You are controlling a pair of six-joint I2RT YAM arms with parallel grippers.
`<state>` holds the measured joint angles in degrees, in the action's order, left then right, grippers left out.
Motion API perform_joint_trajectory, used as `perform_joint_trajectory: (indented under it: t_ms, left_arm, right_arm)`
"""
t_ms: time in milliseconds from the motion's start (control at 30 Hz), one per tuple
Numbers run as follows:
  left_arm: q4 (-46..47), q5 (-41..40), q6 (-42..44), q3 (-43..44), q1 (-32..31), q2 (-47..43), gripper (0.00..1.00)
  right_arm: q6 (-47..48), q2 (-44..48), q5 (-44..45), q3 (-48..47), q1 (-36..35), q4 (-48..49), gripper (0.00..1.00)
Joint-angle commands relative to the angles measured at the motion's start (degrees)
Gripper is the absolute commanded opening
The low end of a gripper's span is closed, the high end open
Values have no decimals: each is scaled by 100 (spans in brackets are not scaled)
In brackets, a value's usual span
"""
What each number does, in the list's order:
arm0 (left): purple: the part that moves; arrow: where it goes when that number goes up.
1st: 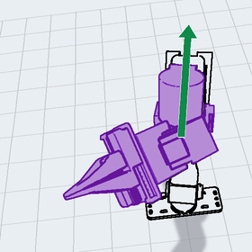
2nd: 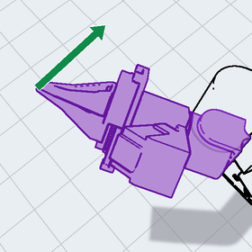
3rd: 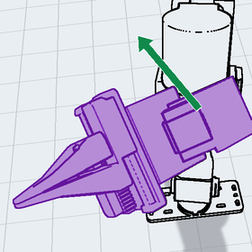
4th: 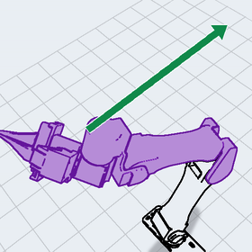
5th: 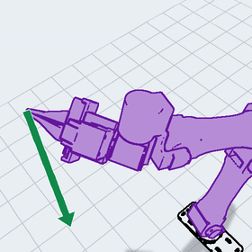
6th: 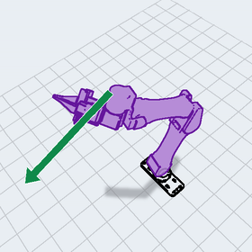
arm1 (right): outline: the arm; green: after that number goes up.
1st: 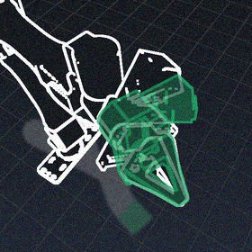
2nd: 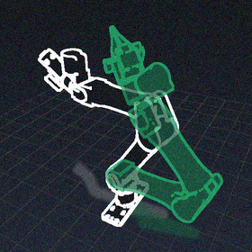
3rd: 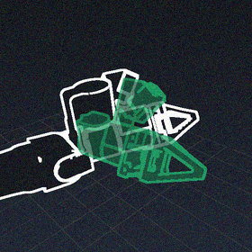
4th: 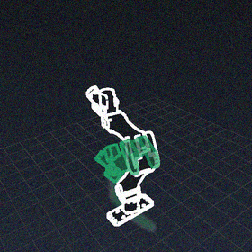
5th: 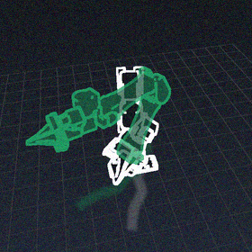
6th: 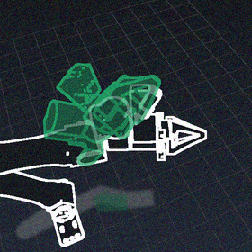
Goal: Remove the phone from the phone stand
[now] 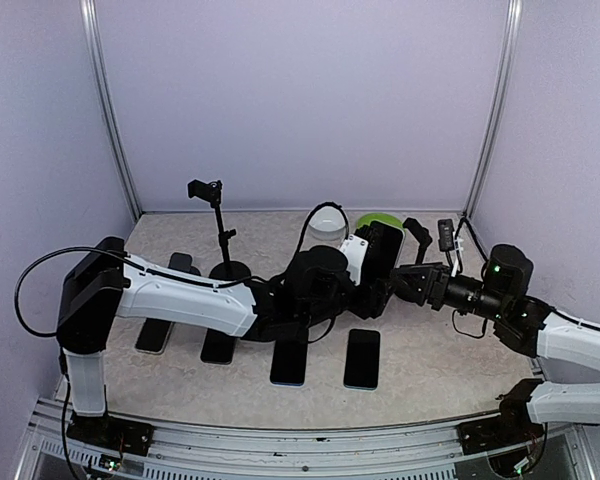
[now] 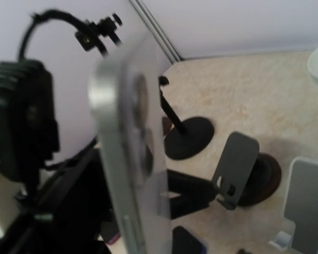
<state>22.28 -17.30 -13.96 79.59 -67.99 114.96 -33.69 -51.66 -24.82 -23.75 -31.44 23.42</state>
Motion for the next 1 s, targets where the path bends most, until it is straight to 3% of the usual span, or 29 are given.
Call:
perform_joint_trajectory:
  t_ms: [0, 200, 400, 700, 867, 967]
  left_arm:
    - [207, -323, -19, 319, -81, 78, 28]
    - [261, -435, 96, 362, -115, 129, 28]
    - [380, -494, 268, 310, -170, 150, 28]
    - [666, -311, 398, 123, -196, 84, 28]
    - [623, -382, 429, 130, -202, 106, 32]
    - [631, -286, 439, 72, -201, 77, 40]
  right_arm:
    - [-148, -192, 286, -10, -226, 274, 56]
    - [-289, -420, 419, 3, -310, 507, 31]
    - [-386, -502, 502, -36, -310, 535, 22]
    - [-580, -683, 518, -39, -310, 717, 23]
    - [-584, -650, 637, -47, -310, 679, 4]
    - [-508, -496, 794, -110, -310, 382, 0]
